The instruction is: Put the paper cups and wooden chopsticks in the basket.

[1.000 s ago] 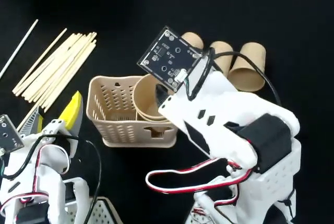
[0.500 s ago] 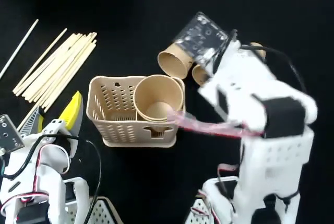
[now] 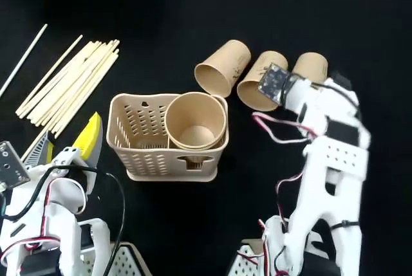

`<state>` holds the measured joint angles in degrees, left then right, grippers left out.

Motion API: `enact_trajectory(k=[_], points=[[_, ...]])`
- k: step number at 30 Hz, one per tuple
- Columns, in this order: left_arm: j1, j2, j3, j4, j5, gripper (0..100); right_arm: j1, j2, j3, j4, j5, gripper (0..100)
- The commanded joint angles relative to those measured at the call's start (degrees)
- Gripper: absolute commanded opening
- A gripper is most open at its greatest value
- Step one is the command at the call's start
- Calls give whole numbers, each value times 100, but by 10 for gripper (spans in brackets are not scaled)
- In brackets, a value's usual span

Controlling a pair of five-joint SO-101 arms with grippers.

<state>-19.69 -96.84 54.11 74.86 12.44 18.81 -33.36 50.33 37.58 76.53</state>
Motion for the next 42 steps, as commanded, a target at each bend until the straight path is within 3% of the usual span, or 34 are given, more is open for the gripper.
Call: enact_trajectory(k=[1, 4, 15, 19, 24, 32, 35, 42], points=[[40, 44, 4, -105, 9, 339, -88, 242, 655, -1714, 62, 325], [40, 44, 4, -105, 9, 339, -62, 884, 699, -2462, 53, 325], [40, 44, 4, -105, 9, 339, 299, 3301, -813, -3156, -264, 317], [40, 44, 4, -105, 9, 339, 273, 3327, -769, -3701, -554, 214], [40, 44, 4, -105, 0, 339, 273, 3310, -769, -3710, -589, 6], [40, 44, 4, -105, 0, 339, 387, 2431, -400, -3622, -1116, 12], [40, 44, 4, -105, 0, 339, 440, 1798, -462, -2831, -1222, 12], [40, 44, 13, -105, 0, 339, 651, 541, -1824, 299, -2066, 12]])
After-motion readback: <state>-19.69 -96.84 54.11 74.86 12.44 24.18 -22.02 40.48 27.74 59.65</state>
